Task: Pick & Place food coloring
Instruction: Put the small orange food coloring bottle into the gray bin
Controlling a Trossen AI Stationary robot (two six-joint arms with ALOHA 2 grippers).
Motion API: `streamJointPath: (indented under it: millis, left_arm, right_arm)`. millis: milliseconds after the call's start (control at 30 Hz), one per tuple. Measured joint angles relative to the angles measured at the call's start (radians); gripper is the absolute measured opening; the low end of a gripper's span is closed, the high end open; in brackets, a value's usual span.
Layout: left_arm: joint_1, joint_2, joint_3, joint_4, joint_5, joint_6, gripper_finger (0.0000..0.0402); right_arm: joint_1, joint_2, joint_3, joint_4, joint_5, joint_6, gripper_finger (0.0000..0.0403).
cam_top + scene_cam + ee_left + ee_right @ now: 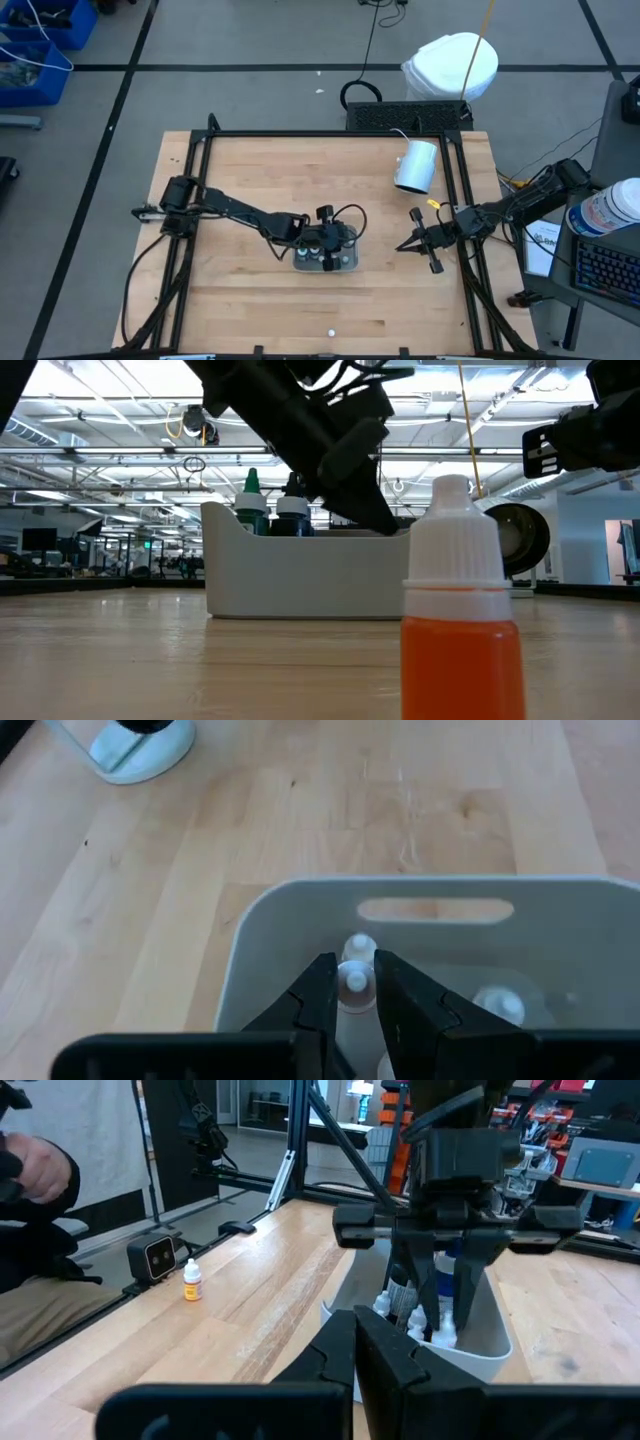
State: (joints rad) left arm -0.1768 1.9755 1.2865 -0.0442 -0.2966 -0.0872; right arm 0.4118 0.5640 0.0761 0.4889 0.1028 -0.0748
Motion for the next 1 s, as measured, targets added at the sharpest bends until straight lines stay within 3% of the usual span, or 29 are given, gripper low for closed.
streamJointPath:
  millis: [467,833,1000]
  left_arm:
    - [0.008,0.013,0.004,-0.014,0.016,0.007,0.0067]
    - [0.048,0.012,0.227,-0.345,0.098,-0.002,0.0067]
    - [0.058,0.017,0.243,-0.381,0.114,0.000,0.0067]
  right_arm:
    - [0.000,0.000,0.000,0.000,0.000,0.003,0.0000]
    - [0.000,0.000,0.000,0.000,0.000,-0.007,0.0000]
    - [0.000,0.000,0.000,0.000,0.000,-0.016,0.0000]
